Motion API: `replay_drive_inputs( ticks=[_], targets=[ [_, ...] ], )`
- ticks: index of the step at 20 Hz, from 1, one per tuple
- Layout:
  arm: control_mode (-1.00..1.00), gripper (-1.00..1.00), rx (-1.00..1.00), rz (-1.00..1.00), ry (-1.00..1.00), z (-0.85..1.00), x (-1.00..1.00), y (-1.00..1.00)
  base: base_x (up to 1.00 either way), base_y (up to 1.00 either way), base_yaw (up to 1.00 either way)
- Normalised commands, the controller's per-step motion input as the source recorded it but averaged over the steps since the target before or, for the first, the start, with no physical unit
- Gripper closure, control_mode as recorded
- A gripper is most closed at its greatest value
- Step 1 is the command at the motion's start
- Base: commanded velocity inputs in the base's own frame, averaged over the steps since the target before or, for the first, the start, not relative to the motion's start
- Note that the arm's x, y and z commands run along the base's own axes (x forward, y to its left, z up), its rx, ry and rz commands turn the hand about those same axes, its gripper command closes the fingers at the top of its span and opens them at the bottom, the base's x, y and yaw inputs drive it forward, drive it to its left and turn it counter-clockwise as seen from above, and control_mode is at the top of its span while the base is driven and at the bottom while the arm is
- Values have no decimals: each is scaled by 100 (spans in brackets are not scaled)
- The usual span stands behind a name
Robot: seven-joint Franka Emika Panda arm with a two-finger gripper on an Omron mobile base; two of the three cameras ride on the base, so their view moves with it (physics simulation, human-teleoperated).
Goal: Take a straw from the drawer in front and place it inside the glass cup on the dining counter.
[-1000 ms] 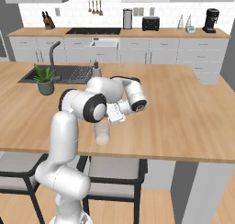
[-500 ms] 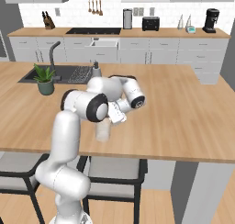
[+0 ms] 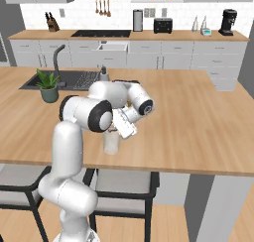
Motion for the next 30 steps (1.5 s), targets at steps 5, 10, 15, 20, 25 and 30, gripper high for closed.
replay_drive_inputs(
  ticks=[5, 10, 15, 20, 25, 30],
  targets=[
    [-100, 100, 0, 6, -15, 0, -1, 1, 0, 0, 0],
    [-100, 100, 0, 2, -9, -2, -17, 0, 0, 0, 0],
    [-100, 100, 0, 0, -4, -6, -30, 0, 0, 0, 0],
    [-100, 100, 0, 0, 0, -1, -4, 0, 0, 0, 0],
    [-100, -100, 0, 0, -1, 0, 1, 0, 0, 0, 0],
    [-100, -100, 0, 0, -2, 0, 0, -2, 0, 0, 0]
  ],
)
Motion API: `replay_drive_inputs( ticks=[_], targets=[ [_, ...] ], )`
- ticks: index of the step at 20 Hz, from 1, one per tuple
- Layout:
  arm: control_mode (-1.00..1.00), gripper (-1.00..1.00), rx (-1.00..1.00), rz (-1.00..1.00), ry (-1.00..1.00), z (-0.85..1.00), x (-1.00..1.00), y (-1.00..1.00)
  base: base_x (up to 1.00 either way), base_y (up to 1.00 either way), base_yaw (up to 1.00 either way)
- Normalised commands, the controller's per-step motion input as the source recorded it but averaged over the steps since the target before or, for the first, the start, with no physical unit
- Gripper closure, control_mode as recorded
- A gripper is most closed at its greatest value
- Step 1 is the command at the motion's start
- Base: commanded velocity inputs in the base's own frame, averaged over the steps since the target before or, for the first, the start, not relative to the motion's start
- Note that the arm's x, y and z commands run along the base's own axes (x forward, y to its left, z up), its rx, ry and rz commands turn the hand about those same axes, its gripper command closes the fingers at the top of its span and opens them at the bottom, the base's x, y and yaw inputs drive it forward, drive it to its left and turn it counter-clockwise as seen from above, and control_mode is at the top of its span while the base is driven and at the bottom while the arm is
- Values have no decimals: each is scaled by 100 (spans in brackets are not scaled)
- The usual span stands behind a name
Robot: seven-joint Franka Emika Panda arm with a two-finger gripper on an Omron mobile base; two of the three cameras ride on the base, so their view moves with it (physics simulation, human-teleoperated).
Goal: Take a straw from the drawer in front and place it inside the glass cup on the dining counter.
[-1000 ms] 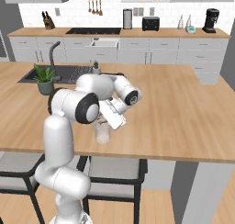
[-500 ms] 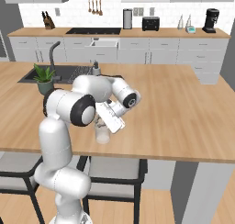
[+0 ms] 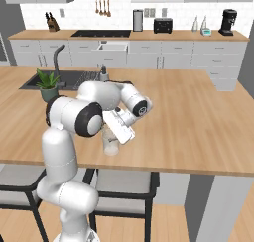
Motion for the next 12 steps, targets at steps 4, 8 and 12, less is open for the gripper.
replay_drive_inputs(
  ticks=[4, 8, 12],
  targets=[
    [-100, -100, 0, 0, -3, 13, -7, -2, 0, 0, 0],
    [-100, -100, 0, 0, 0, 44, -4, 0, 0, 0, 0],
    [-100, -100, 0, 0, -3, 72, -10, 0, 0, 0, 0]
  ],
)
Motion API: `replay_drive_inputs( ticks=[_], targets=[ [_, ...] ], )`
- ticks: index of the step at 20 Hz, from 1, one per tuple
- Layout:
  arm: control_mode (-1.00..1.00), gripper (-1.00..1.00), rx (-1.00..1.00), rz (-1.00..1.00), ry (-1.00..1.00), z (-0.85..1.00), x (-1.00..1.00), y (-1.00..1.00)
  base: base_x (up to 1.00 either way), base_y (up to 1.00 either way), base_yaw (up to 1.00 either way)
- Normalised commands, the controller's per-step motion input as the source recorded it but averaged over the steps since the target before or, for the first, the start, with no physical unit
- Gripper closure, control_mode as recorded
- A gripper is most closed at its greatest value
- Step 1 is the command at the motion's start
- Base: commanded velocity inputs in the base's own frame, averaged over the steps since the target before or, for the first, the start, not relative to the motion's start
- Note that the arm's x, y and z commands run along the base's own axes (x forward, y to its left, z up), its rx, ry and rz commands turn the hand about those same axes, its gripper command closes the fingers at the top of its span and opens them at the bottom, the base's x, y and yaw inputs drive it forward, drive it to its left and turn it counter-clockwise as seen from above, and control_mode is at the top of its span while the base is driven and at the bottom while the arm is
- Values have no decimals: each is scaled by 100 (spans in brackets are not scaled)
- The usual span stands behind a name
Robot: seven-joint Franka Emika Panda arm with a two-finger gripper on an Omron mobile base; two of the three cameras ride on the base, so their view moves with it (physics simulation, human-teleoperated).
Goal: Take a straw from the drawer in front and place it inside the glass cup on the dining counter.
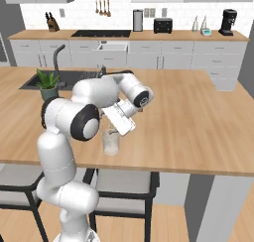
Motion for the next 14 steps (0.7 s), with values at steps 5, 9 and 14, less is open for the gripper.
replay_drive_inputs(
  ticks=[5, 9, 14],
  targets=[
    [-100, -100, 0, 0, -6, 81, -17, 0, 0, 0, 0],
    [-100, -100, 0, 0, -3, 75, -21, 10, 0, 0, 0],
    [-100, -100, -4, 0, 4, 27, -11, 43, 0, 0, 0]
  ],
)
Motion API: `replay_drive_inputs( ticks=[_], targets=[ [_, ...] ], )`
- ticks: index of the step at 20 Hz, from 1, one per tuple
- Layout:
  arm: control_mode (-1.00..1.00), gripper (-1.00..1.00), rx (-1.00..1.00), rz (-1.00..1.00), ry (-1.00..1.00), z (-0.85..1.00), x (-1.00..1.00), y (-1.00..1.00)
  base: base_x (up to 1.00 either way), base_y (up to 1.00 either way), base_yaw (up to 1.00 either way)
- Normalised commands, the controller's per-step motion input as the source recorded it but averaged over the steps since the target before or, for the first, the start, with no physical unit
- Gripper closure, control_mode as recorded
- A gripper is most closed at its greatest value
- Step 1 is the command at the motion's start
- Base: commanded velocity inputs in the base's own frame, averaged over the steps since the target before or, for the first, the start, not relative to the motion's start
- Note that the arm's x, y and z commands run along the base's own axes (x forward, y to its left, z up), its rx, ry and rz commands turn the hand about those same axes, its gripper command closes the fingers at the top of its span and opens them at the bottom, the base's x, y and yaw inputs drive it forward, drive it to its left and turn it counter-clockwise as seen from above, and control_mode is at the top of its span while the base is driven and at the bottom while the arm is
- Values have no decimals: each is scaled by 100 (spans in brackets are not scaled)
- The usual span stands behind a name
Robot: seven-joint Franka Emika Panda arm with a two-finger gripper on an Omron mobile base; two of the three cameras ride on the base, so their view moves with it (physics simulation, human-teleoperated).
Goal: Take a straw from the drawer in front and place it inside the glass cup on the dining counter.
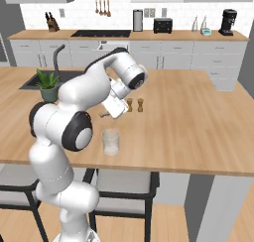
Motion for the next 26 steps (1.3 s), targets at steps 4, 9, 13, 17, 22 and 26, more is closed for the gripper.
replay_drive_inputs(
  ticks=[4, 9, 13, 17, 22, 26],
  targets=[
    [-100, -100, -9, 0, 3, 0, -1, 62, 0, 0, 0],
    [-100, -100, -9, 0, 1, 0, -5, 52, 0, 0, 0],
    [-100, -100, -7, 0, 0, 0, -10, 39, 0, 0, 0],
    [-100, -100, -5, 0, -4, 0, -27, 24, 0, 0, 0],
    [-100, -100, -2, 0, -13, 0, -45, 13, 0, 0, 0],
    [-100, -100, -1, 0, -18, 0, -55, 9, 0, 0, 0]
  ],
)
